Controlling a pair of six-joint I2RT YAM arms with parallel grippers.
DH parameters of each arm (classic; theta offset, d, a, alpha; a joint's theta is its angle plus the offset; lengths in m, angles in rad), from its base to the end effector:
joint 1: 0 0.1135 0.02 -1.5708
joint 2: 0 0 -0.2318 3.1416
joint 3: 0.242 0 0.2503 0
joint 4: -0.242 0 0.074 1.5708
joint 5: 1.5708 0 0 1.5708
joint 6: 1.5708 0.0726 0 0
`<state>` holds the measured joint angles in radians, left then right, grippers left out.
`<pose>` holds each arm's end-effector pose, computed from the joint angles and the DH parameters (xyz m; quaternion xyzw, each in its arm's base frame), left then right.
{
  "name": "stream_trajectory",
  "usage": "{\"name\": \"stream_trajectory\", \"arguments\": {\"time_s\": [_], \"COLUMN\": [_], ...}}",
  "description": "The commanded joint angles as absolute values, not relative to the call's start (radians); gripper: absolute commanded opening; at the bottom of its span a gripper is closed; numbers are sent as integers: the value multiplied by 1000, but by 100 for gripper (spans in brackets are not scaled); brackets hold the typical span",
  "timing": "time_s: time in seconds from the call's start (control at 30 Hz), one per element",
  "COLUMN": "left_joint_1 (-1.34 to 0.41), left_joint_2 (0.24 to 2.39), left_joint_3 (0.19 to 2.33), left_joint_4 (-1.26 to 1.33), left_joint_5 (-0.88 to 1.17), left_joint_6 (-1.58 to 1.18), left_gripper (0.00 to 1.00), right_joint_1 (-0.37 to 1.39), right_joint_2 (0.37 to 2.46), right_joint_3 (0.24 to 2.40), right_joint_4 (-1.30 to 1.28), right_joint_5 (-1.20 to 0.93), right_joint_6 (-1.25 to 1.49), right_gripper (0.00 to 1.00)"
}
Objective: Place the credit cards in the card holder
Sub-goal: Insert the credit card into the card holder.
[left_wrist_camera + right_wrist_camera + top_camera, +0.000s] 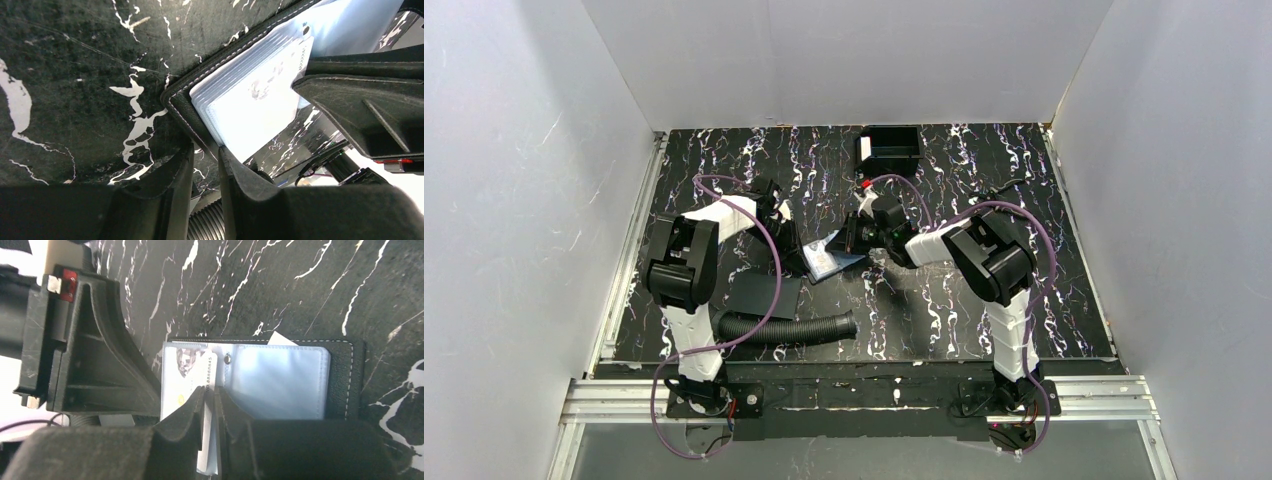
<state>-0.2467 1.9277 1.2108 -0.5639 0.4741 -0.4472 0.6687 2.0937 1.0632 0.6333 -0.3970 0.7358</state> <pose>0.3441 -0.1208 0.0834 -0.0625 0.9604 -0.2663 0.0531 0.3295 0.2962 0.0823 -0.0817 0.8196 0.4760 0.3083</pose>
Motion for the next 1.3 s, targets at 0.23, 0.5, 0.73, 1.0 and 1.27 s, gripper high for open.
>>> {"name": "stream_trajectory", "arguments": {"time_s": [0.23, 0.5, 0.73, 1.0, 1.27], "left_joint_1": [-250, -250, -250, -250, -226], "left_joint_2": [1981, 2002, 1975, 1911, 1808], "left_joint_3": [1253, 1287, 1288, 1269, 1265], "left_joint_4": [-589, -586, -602, -608, -653], "left_joint_5": [397, 400, 394, 426, 445], "left_joint_6": [-414, -422, -424, -418, -386], "left_gripper": [17, 15, 20, 33, 46], "right_joint_1": [691, 707, 680, 680, 726], "right_joint_2": [2105, 2136, 2046, 1910, 1761], "right_joint_3": [1151, 1163, 1272, 1433, 1204], "right_joint_4": [496, 634, 175, -400, -128], "right_joint_5": [-547, -670, -509, -170, -222], "right_joint_6": [597, 682, 495, 126, 7], "right_gripper": [19, 14, 32, 63, 75]}}
